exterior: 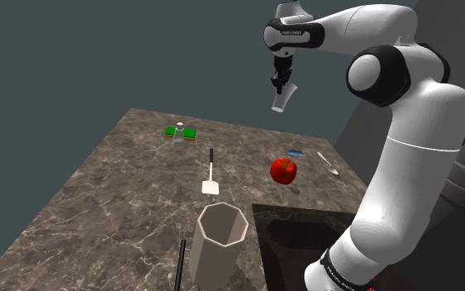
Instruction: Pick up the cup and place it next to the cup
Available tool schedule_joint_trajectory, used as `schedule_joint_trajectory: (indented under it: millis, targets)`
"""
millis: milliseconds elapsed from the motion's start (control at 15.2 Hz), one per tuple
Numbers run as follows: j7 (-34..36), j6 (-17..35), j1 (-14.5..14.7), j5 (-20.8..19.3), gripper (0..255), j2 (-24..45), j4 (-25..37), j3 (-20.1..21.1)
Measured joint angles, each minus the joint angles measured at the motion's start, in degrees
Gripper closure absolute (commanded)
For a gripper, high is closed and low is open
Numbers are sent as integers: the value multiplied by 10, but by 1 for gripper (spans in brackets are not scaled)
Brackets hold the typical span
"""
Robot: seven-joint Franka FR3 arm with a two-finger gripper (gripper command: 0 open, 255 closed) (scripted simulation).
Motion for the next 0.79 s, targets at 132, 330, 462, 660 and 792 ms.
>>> schedule_joint_trajectory:
  millis: [132,330,462,660,792]
  targets:
    - [-5,-15,-1,1,255,1,17,-1]
    - [-12,-39,-2,4,255,8,48,-1]
    - [-16,-55,-3,5,255,10,66,-1]
    - [-25,-81,-5,8,255,19,103,-1]
    - [-30,-98,-7,11,255,26,128,-2]
